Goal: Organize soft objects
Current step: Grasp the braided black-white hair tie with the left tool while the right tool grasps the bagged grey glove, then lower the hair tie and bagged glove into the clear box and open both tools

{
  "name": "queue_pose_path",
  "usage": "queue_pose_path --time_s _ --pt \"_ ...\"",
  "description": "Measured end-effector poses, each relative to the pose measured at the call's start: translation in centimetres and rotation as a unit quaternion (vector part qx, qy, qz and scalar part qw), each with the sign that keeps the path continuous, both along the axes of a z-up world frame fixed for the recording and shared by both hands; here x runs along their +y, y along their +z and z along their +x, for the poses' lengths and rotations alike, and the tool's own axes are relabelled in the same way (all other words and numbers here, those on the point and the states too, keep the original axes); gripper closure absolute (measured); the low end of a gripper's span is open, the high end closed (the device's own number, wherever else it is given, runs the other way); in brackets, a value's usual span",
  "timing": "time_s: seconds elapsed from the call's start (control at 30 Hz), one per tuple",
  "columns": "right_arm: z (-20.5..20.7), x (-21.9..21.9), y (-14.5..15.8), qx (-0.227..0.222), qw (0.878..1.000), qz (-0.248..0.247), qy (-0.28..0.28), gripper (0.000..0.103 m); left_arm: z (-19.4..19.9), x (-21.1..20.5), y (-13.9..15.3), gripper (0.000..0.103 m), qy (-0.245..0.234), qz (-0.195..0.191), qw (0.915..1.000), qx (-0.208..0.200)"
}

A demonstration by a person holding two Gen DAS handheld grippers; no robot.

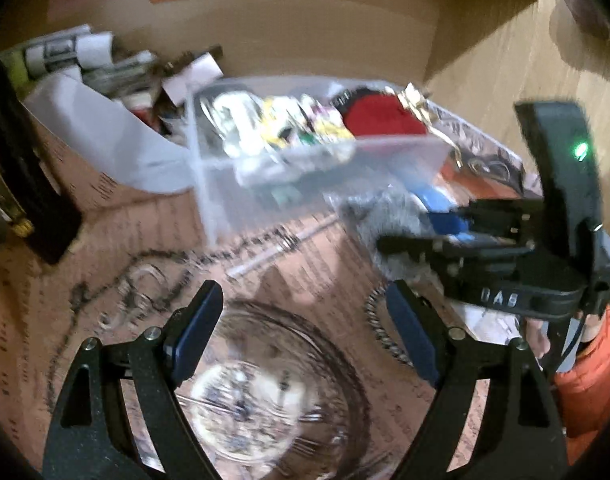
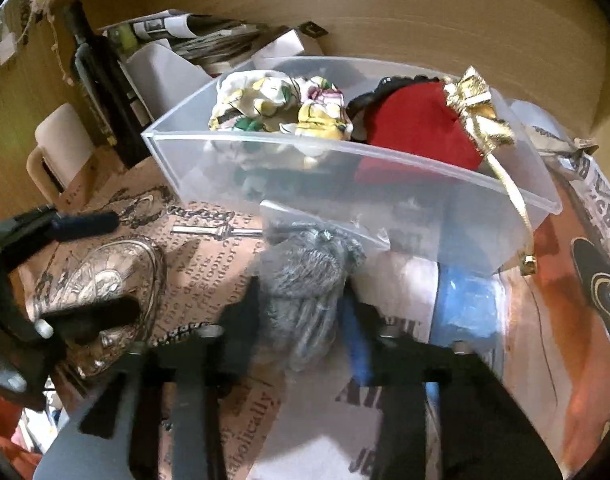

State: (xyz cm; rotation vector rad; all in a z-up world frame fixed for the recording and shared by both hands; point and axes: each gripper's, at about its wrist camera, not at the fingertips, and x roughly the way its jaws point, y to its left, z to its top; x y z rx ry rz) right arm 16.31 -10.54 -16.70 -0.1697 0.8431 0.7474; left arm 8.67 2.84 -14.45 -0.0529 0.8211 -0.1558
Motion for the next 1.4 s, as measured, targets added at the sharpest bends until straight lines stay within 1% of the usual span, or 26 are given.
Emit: queue_pose_path --time_s 0.13,0.17,0.2,0.23,0.3,0.4,0.53,0.63,0.73,0.8,0.83,0.87,0.9,0.93,0.97,1.03,1.13,1.27,1.4 --pt "-0.7 -1.0 0.9 -0.021 1.000 0.014 -0.013 0.078 0.5 -1.1 -1.4 0.020 -0.010 -0.001 0.9997 0.024" --pt "-0.9 -1.3 1.1 -0.025 0.999 0.019 -0.014 0.078 0.5 -1.4 -1.8 0.021 -0.011 -0.001 0.9995 0.028" --pt "-1.0 -1.6 1.4 -0.027 0.999 0.023 -0.016 0.078 0.6 -1.6 -2.0 0.026 -0.013 -0.002 0.9994 0.033" --pt "-1.1 -2.0 1.6 -0.029 0.999 0.028 -0.019 0.078 0.7 -1.8 -2.3 0.028 -0.015 -0.002 0.9991 0.039" --pt "-1.5 -2.8 2.0 -0.035 0.998 0.035 -0.025 0.078 0.6 -2.1 -2.3 0.028 -0.016 0.003 0.9992 0.037" --pt "-1.9 -3.8 2.5 -0.040 0.998 0.045 -0.035 0.078 0.3 -2.5 -1.8 0.028 -0.020 -0.012 0.9990 0.038" --pt "-2.5 -5.1 3.0 -0.047 0.996 0.056 -0.046 0.078 -0.3 -3.2 -1.0 0.028 -0.023 -0.017 0.9992 0.027" --pt "-3.0 -5.8 3.3 -0.051 0.996 0.061 -0.048 0.078 -0.5 -4.3 -1.2 0.028 -0.037 -0.011 0.9987 0.033" --pt "-3.2 -6.2 3.3 -0.054 0.996 0.062 -0.048 0.078 -0.3 -5.6 -2.2 0.028 -0.045 0.001 0.9980 0.044" --pt "-3.4 -6.4 3.3 -0.055 0.995 0.061 -0.047 0.078 -0.2 -6.2 -2.5 0.028 -0.040 0.023 0.9985 0.029" --pt "-3.5 -6.5 3.3 -0.056 0.995 0.063 -0.047 0.078 -0.3 -6.1 -2.4 0.032 -0.038 0.024 0.9987 0.025" --pt "-3.5 -6.6 3.3 -0.056 0.995 0.064 -0.047 0.078 -0.3 -6.0 -2.2 0.038 -0.035 0.020 0.9990 0.021" --pt "-3.5 -6.7 3.3 -0.057 0.995 0.064 -0.047 0.078 -0.1 -5.8 -2.2 0.052 -0.033 0.019 0.9991 0.021" --pt "-3.5 -6.8 3.4 -0.057 0.995 0.066 -0.047 0.078 0.1 -5.7 -2.0 0.062 -0.034 0.015 0.9991 0.022" --pt "-3.6 -6.8 3.4 -0.058 0.995 0.067 -0.048 0.078 0.2 -5.5 -1.9 0.066 -0.035 0.007 0.9991 0.025" --pt "-3.6 -7.0 3.6 -0.060 0.994 0.073 -0.048 0.078 0.7 -5.0 -1.7 0.077 -0.030 0.003 0.9992 0.027" --pt "-3.7 -7.1 4.1 -0.066 0.993 0.080 -0.047 0.078 0.7 -4.1 -1.3 0.087 -0.018 0.013 0.9996 0.020" --pt "-3.7 -7.0 4.9 -0.075 0.992 0.089 -0.043 0.078 0.5 -2.7 -0.2 0.089 -0.004 0.012 0.9999 0.005" --pt "-3.6 -6.8 6.0 -0.089 0.990 0.099 -0.038 0.078 -0.2 -1.5 2.1 0.089 0.013 0.009 0.9996 -0.024"
